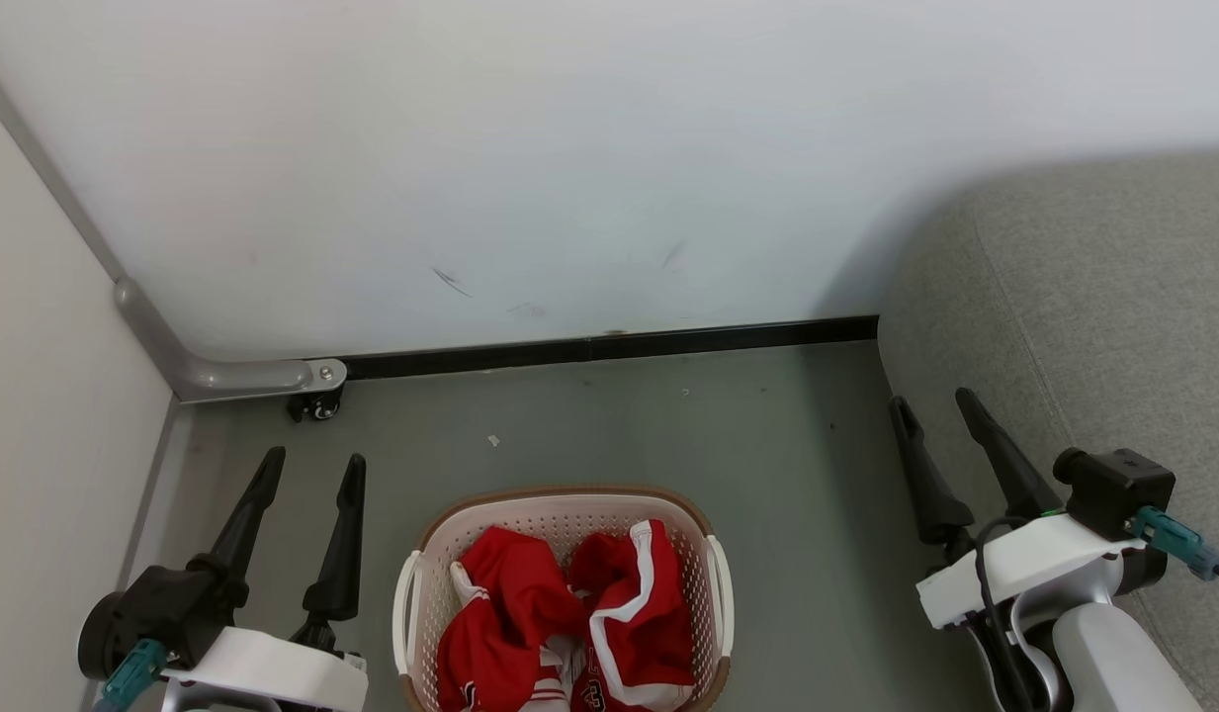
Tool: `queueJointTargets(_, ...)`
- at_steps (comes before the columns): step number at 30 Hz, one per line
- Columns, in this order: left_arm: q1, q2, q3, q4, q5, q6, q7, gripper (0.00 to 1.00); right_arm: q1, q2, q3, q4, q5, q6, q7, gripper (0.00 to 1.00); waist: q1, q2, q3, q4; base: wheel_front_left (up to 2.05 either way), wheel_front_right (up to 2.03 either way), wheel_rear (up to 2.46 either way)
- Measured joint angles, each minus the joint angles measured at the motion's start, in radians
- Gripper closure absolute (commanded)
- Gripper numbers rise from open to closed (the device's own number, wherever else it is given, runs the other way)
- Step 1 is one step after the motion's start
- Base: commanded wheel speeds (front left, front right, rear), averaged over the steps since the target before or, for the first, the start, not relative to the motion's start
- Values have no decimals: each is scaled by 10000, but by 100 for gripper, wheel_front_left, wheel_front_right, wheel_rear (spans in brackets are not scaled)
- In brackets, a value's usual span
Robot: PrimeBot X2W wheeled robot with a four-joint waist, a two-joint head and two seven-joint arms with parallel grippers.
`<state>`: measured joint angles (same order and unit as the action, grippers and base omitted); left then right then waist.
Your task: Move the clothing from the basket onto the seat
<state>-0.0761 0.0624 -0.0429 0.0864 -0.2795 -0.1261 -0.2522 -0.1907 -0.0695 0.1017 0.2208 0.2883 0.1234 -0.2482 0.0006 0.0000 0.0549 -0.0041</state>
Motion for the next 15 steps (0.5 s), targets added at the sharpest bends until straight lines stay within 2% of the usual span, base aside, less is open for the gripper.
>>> queueJointTargets(15, 1, -25, -416, 571, -15, 0, 0, 0, -36, 44, 8, -232, 0, 0, 0, 0, -2, 0, 199, -16, 0, 0, 0)
